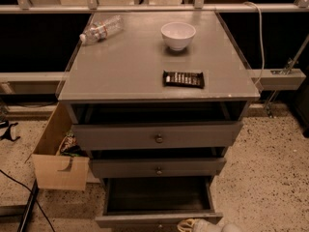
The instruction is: Close bottom drawer
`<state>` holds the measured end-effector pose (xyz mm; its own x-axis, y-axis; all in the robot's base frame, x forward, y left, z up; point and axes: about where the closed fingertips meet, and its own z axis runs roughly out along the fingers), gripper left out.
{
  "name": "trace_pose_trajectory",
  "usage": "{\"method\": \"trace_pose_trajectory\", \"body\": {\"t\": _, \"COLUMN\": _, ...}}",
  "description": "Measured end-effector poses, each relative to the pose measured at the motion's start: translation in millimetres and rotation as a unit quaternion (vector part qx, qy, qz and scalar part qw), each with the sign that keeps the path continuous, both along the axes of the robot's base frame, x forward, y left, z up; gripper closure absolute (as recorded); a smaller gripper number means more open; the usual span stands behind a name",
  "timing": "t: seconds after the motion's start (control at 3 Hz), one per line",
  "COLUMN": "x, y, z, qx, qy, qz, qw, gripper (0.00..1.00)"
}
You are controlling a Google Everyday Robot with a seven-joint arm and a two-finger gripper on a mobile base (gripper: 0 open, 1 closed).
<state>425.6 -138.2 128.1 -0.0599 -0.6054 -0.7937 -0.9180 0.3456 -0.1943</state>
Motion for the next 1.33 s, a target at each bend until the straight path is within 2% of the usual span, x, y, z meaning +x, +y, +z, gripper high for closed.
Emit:
{"method": "trace_pose_trajectory", "body": {"t": 0.33, "x": 3, "y": 1, "z": -1, "qx": 0.002, "qy": -0.009, "qz": -0.002, "qw": 1.0000, "gripper": 1.00}}
{"method": "trace_pose_trajectory", "body": {"t": 0.67, "x": 20, "y": 9, "z": -2, "qx": 0.003, "qy": -0.058, "qz": -0.021, "qw": 0.9981, "gripper": 1.00}}
{"method": "trace_pose_trajectory", "body": {"t": 1.0, "x": 20, "y": 11, "z": -2, "qx": -0.001, "qy": -0.063, "qz": -0.019, "qw": 0.9978, "gripper": 1.00}}
{"method": "trace_pose_trajectory", "body": {"t": 1.33, "x": 21, "y": 20, "z": -2, "qx": -0.015, "qy": -0.086, "qz": -0.011, "qw": 0.9961, "gripper": 1.00}}
